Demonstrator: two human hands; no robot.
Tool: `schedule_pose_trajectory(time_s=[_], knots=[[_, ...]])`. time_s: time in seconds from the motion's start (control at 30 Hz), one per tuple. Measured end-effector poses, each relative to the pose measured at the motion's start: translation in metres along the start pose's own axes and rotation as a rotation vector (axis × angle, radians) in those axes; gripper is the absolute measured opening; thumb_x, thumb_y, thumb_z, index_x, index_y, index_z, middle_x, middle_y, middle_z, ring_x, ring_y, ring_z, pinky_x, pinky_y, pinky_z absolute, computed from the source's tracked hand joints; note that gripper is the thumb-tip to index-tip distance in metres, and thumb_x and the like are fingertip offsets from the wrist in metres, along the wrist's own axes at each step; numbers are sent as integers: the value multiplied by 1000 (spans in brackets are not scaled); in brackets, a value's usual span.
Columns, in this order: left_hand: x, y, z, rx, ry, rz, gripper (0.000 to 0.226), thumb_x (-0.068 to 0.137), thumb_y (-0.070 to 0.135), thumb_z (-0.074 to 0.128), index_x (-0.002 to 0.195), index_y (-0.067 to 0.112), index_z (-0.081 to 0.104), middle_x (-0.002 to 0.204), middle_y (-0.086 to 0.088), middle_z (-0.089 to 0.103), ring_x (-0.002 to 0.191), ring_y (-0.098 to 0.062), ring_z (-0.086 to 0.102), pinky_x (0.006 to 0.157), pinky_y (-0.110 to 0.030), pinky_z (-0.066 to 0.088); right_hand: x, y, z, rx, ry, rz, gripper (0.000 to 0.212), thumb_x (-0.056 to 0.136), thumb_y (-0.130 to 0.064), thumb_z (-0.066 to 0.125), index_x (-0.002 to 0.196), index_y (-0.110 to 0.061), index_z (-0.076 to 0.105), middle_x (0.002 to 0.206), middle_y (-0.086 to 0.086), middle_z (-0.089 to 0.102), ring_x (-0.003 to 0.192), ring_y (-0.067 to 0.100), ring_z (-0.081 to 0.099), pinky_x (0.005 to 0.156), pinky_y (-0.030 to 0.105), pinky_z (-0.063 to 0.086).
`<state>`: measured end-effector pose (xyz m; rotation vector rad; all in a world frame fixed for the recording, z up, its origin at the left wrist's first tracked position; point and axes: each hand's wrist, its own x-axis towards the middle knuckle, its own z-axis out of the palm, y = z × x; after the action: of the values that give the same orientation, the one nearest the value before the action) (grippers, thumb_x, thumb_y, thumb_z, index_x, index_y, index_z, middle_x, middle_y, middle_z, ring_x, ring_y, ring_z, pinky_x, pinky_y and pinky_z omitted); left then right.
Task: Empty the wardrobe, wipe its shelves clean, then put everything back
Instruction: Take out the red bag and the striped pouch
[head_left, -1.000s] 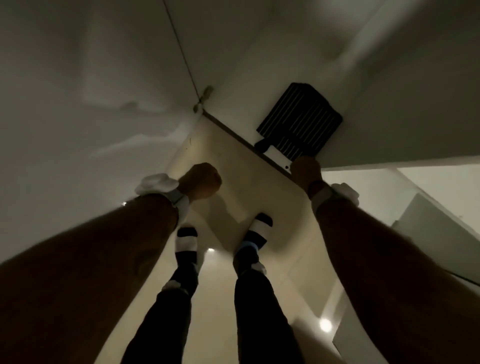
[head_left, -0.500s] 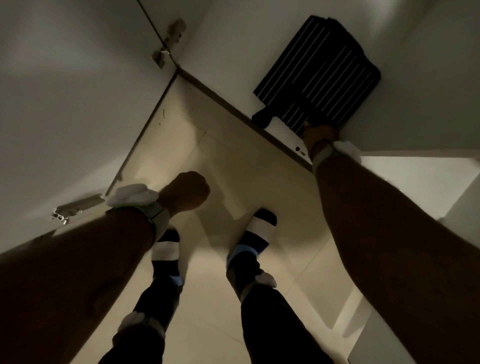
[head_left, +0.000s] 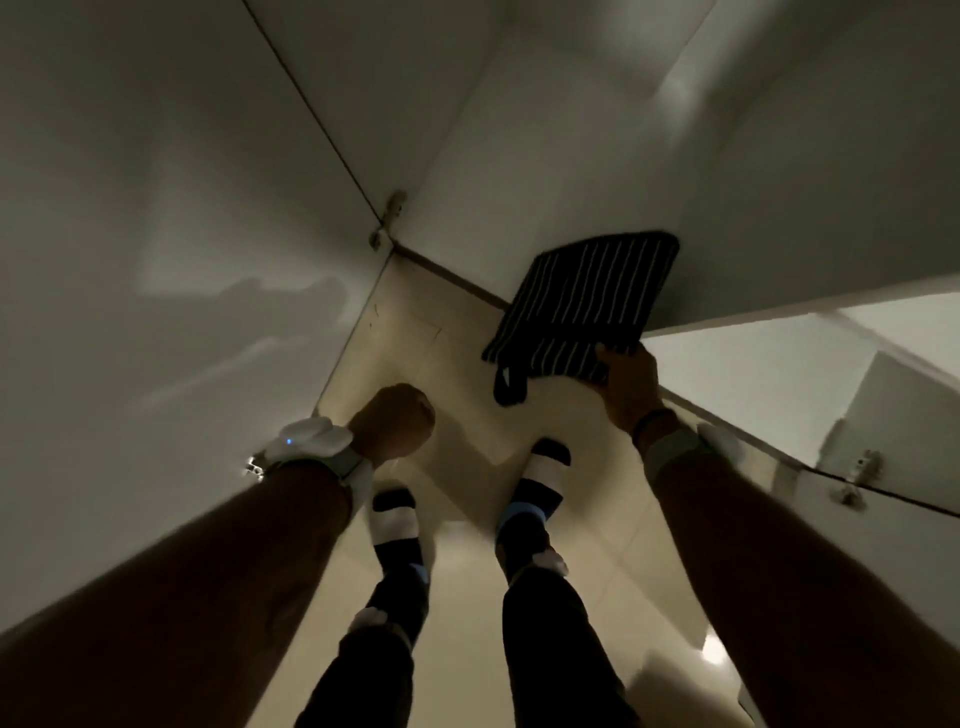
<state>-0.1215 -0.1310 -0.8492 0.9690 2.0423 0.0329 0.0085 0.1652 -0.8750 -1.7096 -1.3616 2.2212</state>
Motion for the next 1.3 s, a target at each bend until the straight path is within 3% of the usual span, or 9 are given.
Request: schedule_pose_trajectory(time_s=[0.07,0.17,0.27,0.33,0.5,0.6,0.73,0.93,1.3], knots=[[-25,12,-5,33,-109,25,14,62,-1,84,67,-5,71,74,-17,70,67,-34,71,57,-33,55,-51,-2,-4,-22,-53,-5,35,102,-5,53,136,-13,54,124,11,66,112,31,66,79,42,61],[-71,35,-40,-168,-54,-11,24,47,4,90,62,3,72,65,-11,67,56,-24,68,48,-26,52,-144,-8,-6,41,-81,17,42,102,-4,53,143,-12,49,132,14,63,116,33,65,82,44,60],[-164,82,-91,-454,74,-81,10,81,17,82,84,15,72,75,-5,65,65,-17,64,62,-29,54,-273,-25,-8,218,-51,19,46,102,-1,49,145,-14,47,134,15,62,118,38,63,87,50,59],[-217,113,-125,-665,101,-226,29,99,35,61,74,23,58,76,-1,56,65,-12,53,70,-30,47,-343,-29,-12,335,-57,13,47,101,1,49,146,-12,45,135,15,61,119,37,62,83,44,60],[-295,155,-177,-1034,-252,-300,71,86,80,50,122,21,67,121,-6,70,106,-23,67,92,-35,53,-486,-42,-26,579,-16,-29,53,97,0,53,147,-16,46,137,14,61,122,36,61,87,48,59],[-330,189,-187,-1297,-399,-169,62,94,67,51,129,18,65,126,-10,70,117,-29,66,107,-46,47,-555,-30,-45,663,-11,-58,54,93,-3,55,144,-18,49,136,15,62,123,37,61,90,50,58],[-379,261,-171,-1003,-480,-66,56,86,46,75,130,12,64,123,-14,71,116,-35,66,108,-50,47,-648,14,-90,694,73,-154,49,92,1,59,138,-14,55,136,19,61,123,38,60,99,54,53],[-462,362,-72,-657,-523,217,64,76,29,87,133,15,59,117,-9,73,107,-29,71,100,-47,53,-794,123,-153,748,302,-295,41,89,12,53,125,-5,60,116,20,70,88,25,74,68,31,61],[-714,470,245,-172,-1027,397,42,91,-2,67,130,9,57,116,-10,73,109,-25,69,95,-39,55,-1084,467,-162,1113,1008,-299,43,93,-31,71,128,-7,62,120,19,71,110,41,68,99,60,51]])
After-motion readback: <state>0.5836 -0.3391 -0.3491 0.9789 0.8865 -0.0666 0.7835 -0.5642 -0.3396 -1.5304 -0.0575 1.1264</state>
